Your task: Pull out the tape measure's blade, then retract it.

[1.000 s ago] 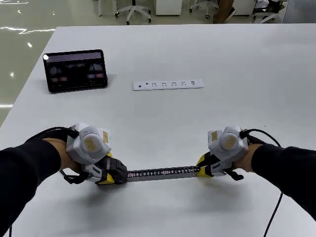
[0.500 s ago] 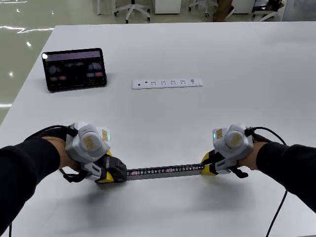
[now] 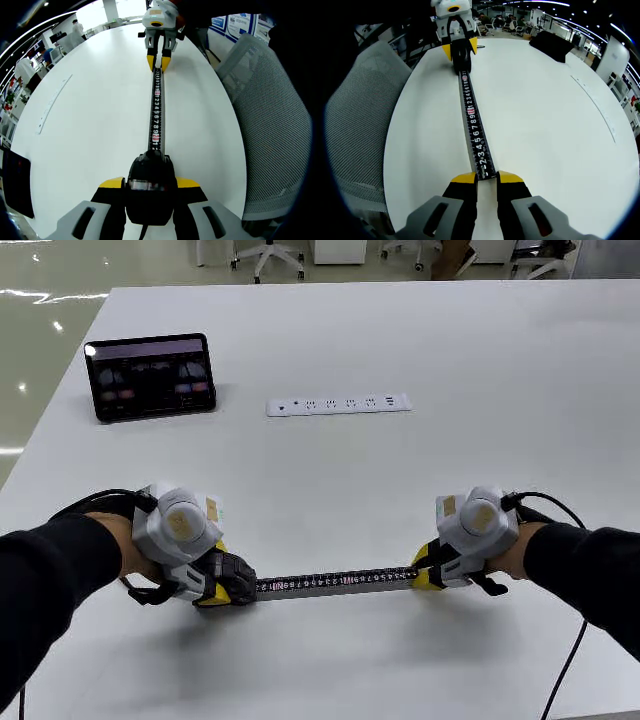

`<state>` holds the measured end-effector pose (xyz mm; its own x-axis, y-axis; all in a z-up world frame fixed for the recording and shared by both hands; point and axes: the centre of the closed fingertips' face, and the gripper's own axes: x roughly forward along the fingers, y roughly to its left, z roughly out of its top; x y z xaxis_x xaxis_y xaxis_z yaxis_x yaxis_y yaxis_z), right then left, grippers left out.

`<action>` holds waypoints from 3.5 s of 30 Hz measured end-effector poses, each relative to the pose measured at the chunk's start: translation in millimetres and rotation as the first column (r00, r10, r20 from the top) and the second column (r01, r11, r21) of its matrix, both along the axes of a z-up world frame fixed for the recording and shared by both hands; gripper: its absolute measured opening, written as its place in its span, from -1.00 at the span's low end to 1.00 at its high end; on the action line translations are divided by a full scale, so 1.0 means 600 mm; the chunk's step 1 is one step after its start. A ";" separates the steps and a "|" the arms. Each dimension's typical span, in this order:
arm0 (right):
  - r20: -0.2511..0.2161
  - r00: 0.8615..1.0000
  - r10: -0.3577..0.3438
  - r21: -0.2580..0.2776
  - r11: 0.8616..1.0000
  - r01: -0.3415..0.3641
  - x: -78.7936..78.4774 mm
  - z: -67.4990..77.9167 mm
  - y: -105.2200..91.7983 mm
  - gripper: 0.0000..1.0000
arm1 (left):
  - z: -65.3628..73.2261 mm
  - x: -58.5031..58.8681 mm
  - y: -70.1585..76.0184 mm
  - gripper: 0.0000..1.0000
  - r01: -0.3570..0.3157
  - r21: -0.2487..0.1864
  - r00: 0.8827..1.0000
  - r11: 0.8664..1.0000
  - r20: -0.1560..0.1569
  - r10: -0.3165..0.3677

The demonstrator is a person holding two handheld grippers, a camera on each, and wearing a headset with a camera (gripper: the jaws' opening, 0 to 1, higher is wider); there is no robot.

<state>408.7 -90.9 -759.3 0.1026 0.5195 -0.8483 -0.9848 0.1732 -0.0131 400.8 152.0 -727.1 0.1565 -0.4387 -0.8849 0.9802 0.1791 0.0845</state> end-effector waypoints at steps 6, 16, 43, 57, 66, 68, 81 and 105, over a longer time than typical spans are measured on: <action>-0.001 1.000 -0.006 -0.001 1.000 0.006 0.000 0.000 -0.004 -0.82 | 0.000 0.000 0.000 -0.36 -0.001 0.001 1.000 1.000 0.001 0.001; -0.001 1.000 -0.012 -0.001 1.000 0.012 0.000 -0.001 -0.005 -0.81 | 0.001 -0.001 0.000 -0.36 -0.003 -0.001 1.000 1.000 0.001 0.003; -0.005 1.000 0.008 -0.059 0.998 -0.008 -0.001 -0.002 -0.003 -0.77 | 0.006 -0.004 -0.009 -0.34 -0.017 -0.034 0.999 0.999 0.034 0.018; 0.057 0.996 0.062 -0.069 0.996 -0.058 -0.010 0.006 0.006 -0.62 | 0.021 0.007 0.020 -0.19 -0.123 -0.055 0.992 0.991 0.034 0.125; 0.061 0.998 -0.009 -0.028 1.000 0.010 -0.011 0.026 0.001 -0.47 | 0.044 0.016 0.043 0.32 -0.297 -0.191 0.951 0.936 0.023 0.307; 0.064 0.997 -0.036 -0.019 0.999 0.037 -0.009 0.028 -0.005 -0.43 | 0.052 0.017 0.044 0.41 -0.353 -0.253 0.932 0.901 -0.010 0.363; 0.090 0.975 -0.205 0.093 0.976 0.197 -0.022 0.056 -0.035 -0.09 | 0.070 0.007 0.092 1.00 -0.548 -0.391 0.823 0.739 -0.093 0.561; 0.081 0.880 -0.468 0.240 0.866 0.439 -0.108 0.080 -0.140 0.40 | 0.096 -0.071 0.170 1.00 -0.616 -0.528 0.717 0.584 -0.070 0.693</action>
